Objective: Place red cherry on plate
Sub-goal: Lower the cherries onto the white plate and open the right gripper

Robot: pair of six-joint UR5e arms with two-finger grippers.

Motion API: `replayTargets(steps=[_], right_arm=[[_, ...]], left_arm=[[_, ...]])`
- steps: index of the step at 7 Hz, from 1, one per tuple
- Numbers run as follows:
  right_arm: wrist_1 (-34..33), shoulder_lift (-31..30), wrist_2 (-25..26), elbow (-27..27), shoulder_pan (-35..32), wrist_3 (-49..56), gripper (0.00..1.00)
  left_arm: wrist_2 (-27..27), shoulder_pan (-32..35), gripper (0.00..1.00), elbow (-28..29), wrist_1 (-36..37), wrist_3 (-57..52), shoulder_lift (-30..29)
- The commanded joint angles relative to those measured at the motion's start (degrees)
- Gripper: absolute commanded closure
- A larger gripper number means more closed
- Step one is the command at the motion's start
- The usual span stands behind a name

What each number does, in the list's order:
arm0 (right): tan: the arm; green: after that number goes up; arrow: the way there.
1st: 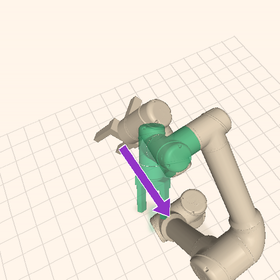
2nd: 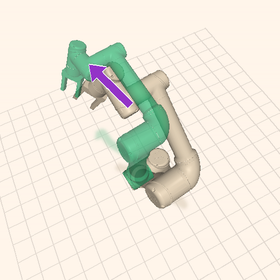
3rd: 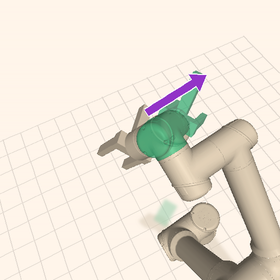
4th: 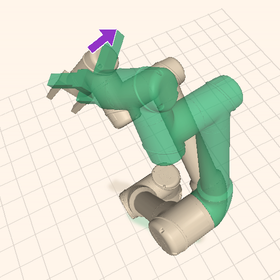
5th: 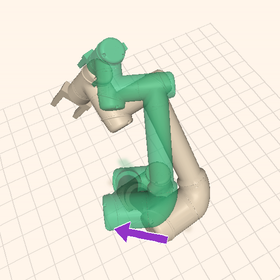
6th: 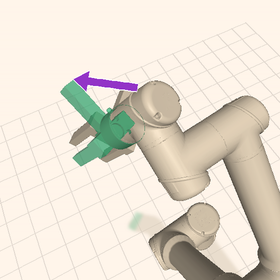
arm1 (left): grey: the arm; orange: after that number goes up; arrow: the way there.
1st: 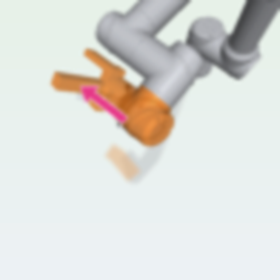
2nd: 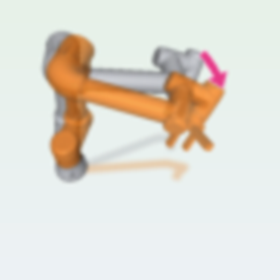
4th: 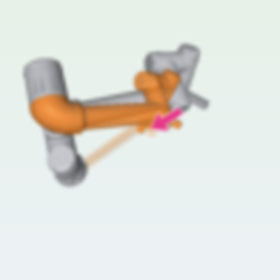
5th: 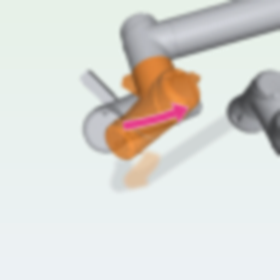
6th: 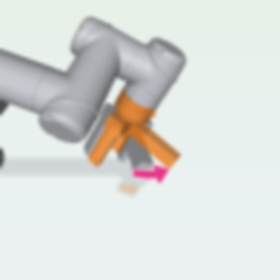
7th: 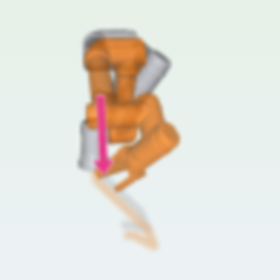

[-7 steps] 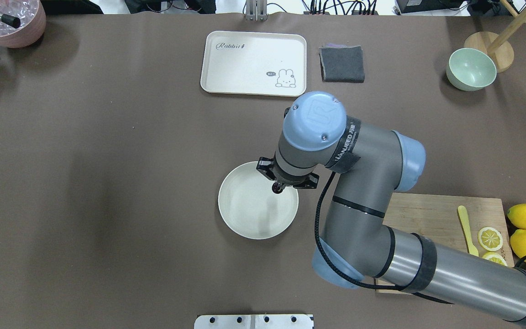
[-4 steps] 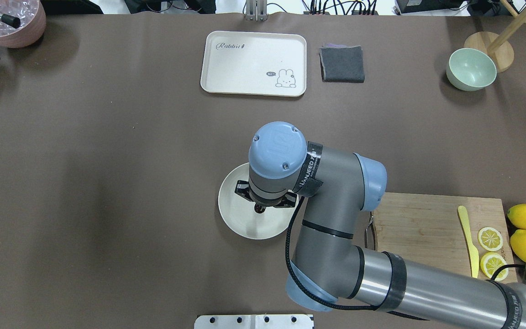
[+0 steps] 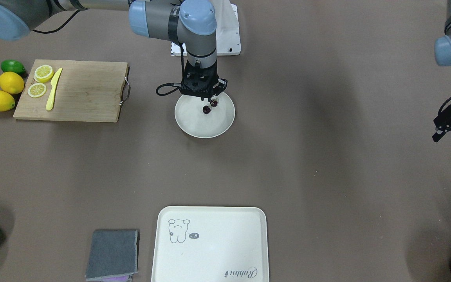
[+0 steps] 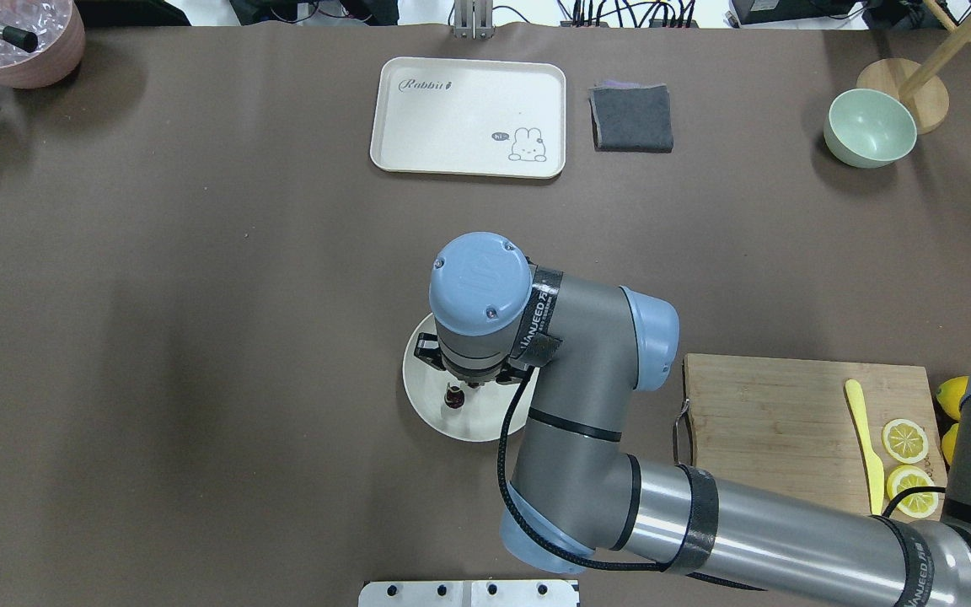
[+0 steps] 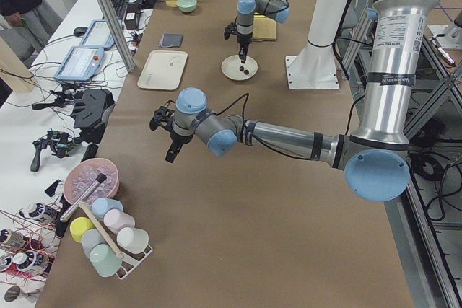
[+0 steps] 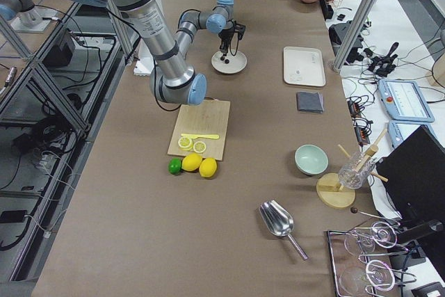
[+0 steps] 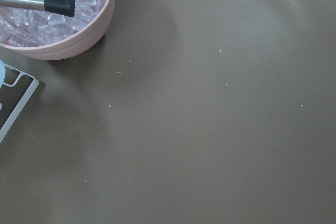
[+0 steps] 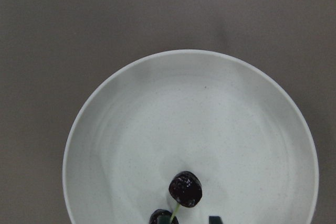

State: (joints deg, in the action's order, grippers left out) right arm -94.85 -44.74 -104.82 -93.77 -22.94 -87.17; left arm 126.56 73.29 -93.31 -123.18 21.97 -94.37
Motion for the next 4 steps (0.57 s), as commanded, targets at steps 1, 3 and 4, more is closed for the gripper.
replayTargets(steps=[1,3,4], right_arm=[[-1.12,-1.13,-1.08,-2.71,-3.75,0.16,0.00],[-7.78,-12.67,-6.08,-15.50,-12.35,14.31,0.00],[-7.63,-19.96,-9.23,-19.39,-18.57,23.10,0.00]], left_arm=[[0.00,0.01,0.02,-0.12,0.22,-0.09,0.24],[0.52,2.71,0.02,-0.21,4.67,-1.22,-0.02],[2.62,5.61,0.02,-0.12,9.57,-11.41,-0.02]])
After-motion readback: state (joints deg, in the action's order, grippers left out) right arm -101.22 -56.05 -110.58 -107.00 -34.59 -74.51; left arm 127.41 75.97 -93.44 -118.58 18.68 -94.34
